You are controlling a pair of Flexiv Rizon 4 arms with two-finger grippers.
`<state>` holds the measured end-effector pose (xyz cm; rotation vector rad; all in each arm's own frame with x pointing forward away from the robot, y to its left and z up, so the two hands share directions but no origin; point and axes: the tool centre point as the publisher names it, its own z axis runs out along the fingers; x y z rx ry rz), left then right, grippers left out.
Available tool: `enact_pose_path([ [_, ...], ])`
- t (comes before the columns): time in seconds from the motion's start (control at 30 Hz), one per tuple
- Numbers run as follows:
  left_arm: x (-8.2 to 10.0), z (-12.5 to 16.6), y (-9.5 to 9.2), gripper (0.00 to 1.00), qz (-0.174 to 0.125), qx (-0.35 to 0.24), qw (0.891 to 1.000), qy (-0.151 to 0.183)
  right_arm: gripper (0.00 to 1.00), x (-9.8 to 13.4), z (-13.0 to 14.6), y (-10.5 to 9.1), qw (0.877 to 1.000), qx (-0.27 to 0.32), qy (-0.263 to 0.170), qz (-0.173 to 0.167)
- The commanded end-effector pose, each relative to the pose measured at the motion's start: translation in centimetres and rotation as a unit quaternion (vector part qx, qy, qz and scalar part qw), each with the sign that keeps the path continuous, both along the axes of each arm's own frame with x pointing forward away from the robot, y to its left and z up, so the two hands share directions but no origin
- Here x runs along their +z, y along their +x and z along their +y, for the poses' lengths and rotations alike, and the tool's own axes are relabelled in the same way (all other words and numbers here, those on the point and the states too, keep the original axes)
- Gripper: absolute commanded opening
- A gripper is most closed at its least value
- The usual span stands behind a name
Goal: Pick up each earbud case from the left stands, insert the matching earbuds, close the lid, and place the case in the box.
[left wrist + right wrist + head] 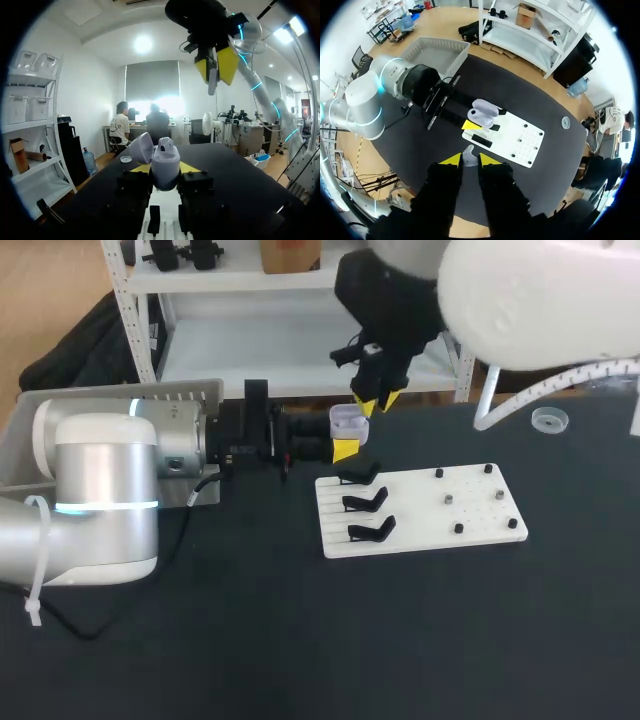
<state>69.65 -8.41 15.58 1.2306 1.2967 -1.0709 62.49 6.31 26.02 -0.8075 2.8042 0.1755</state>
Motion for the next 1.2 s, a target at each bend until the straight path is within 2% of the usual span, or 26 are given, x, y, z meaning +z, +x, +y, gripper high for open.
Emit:
enact_pose_path([
  [0.03,0.0,0.0,-0.1,0.00,-0.001,0.002,1.000,-0.001,0.00,-1.0,1.0,0.8,1.000,0.008,-0.006,0.006],
  [0.23,0.0,0.0,-0.1,0.00,-0.001,0.002,1.000,-0.001,0.00,-1.9,2.2,1.7,0.999,0.030,-0.013,0.006],
  [0.53,0.0,0.0,-0.1,0.00,-0.001,0.002,1.000,-0.001,0.00,-3.3,2.4,4.3,0.999,0.038,-0.018,0.015],
  [0.83,0.0,0.0,-0.1,0.00,-0.001,0.002,1.000,-0.001,0.00,-4.1,3.1,5.3,0.999,0.045,-0.027,0.010],
  [1.2,0.0,0.0,-0.1,0.00,-0.001,0.002,1.000,-0.001,0.00,-4.4,2.6,5.5,0.999,0.042,-0.030,0.011],
])
